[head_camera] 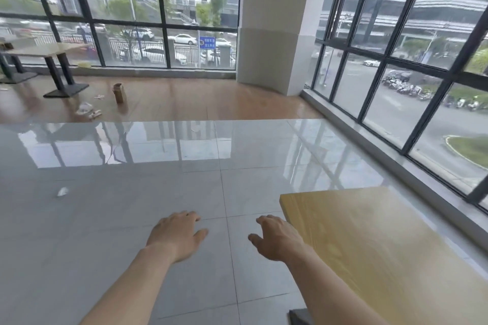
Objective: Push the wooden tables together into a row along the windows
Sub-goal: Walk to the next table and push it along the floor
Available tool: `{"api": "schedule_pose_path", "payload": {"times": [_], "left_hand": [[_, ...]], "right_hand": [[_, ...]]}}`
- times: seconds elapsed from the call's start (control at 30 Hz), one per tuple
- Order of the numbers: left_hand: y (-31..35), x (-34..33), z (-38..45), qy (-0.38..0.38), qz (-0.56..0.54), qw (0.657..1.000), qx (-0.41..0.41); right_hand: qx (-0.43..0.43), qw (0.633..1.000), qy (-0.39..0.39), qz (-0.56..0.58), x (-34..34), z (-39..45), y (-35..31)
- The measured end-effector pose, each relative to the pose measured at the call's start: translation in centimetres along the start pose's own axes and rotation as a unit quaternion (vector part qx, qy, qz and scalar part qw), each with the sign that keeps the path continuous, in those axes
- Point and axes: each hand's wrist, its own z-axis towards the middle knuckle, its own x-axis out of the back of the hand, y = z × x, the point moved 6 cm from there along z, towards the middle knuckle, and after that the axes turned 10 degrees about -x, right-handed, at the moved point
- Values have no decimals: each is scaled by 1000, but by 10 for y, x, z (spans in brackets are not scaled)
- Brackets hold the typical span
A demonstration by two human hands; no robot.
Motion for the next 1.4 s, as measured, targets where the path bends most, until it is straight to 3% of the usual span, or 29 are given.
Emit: {"api": "schedule_pose_path", "payload": {"times": [0.2, 0.37, 0.47, 0.63, 0.83, 0.97, 1.17, 1.27, 1.4], "left_hand": [[-54, 51, 186, -17, -17, 999, -27], [-61, 100, 325, -35, -8, 997, -61], [-27, 120, 505, -35, -12, 994, -106], [-12, 119, 528, -48, 29, 989, -138], [103, 126, 723, -79, 53, 969, -227], [199, 134, 818, -85, 81, 947, -298], [378, 105, 886, -118, 110, 872, -462], [469, 67, 888, -141, 114, 813, -553], [573, 9, 861, -171, 117, 702, -681]], "right_hand": [[-38, 999, -3, 13, 56, 172, -38], [-67, 997, 8, 38, 116, 287, -46], [-127, 987, 28, 97, 152, 431, -2], [-148, 986, 20, 77, 157, 444, 19], [-238, 957, 58, 157, 212, 578, 148], [-321, 924, 80, 193, 248, 614, 233], [-467, 838, 119, 257, 262, 584, 359], [-564, 759, 143, 293, 242, 540, 412], [-697, 623, 161, 316, 201, 468, 440]]}}
